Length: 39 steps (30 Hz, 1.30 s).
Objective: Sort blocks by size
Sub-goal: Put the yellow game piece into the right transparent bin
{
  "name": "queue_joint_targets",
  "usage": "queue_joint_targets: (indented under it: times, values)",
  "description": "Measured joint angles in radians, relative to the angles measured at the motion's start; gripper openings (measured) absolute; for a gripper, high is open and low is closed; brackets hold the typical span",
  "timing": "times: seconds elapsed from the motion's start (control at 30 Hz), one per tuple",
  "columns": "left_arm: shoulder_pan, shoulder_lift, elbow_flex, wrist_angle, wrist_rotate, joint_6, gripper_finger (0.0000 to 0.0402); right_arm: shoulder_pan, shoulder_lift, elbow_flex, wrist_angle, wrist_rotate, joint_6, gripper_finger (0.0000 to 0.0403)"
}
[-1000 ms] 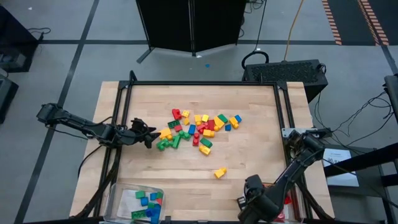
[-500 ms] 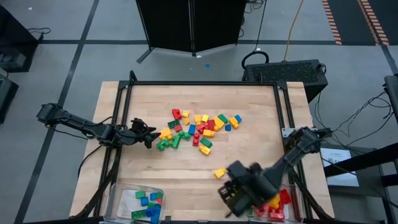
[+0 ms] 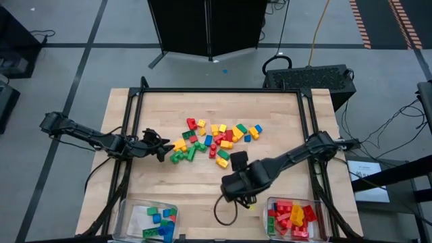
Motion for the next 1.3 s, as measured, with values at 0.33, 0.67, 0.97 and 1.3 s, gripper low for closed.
queue_joint_targets:
  times: [0.33,0.67,0.97,1.3]
  values:
    - [0.0,0.0,0.0,0.0,0.011,0.0,0.0255,-0.058,0.0,-0.269,0.291,-0.227,-0.15,0.0229]
    - [0.0,0.0,0.0,0.0,0.03,-0.001,0.0255,-0.053,0.0,-0.474,0.554,-0.294,-0.211,0.0228]
    - [0.0,0.0,0.0,-0.002,0.03,-0.026,0.0255,-0.061,0.0,-0.622,0.674,-0.298,-0.198,0.0228]
    - [0.0,0.0,0.0,-0.001,0.03,-0.027,0.0255,-0.092,-0.004,-0.669,0.765,-0.297,-0.113,0.0112]
